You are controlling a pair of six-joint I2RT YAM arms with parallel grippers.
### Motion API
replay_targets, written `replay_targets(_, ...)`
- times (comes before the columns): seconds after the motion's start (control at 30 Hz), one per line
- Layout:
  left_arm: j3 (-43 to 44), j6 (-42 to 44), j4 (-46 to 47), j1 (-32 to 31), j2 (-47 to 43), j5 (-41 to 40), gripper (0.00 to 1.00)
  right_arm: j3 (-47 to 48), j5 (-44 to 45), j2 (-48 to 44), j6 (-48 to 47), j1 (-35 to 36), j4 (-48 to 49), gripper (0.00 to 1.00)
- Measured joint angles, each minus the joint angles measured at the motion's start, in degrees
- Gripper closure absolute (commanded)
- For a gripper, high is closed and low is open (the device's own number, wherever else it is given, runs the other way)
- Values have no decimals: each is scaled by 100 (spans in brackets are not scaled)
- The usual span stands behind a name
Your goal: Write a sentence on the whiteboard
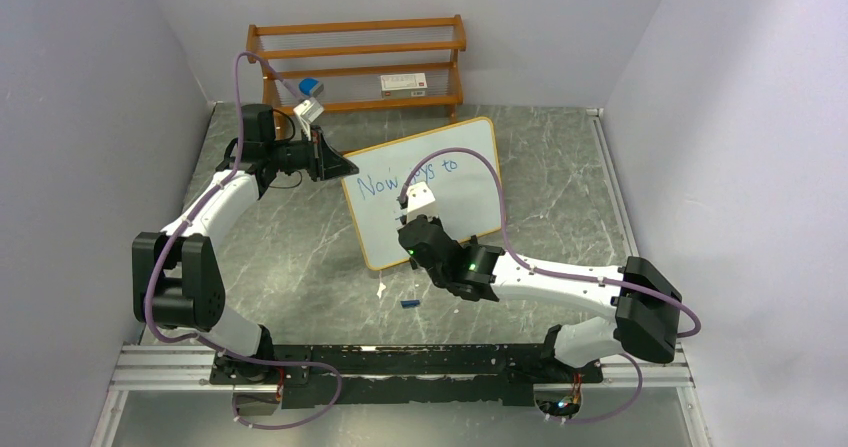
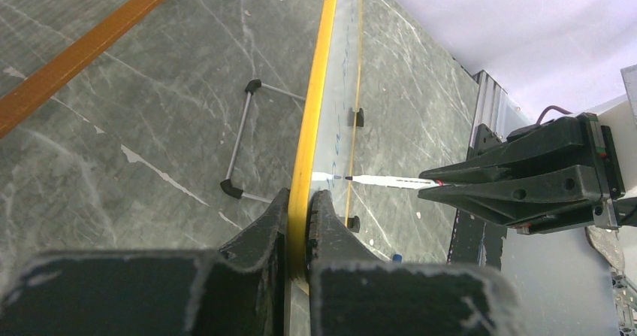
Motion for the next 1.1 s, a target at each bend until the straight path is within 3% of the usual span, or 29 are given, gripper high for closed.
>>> replay_targets(1.1, -2, 0, 0, 0, 2, -7, 95, 2, 0, 72, -92, -24, 85, 100)
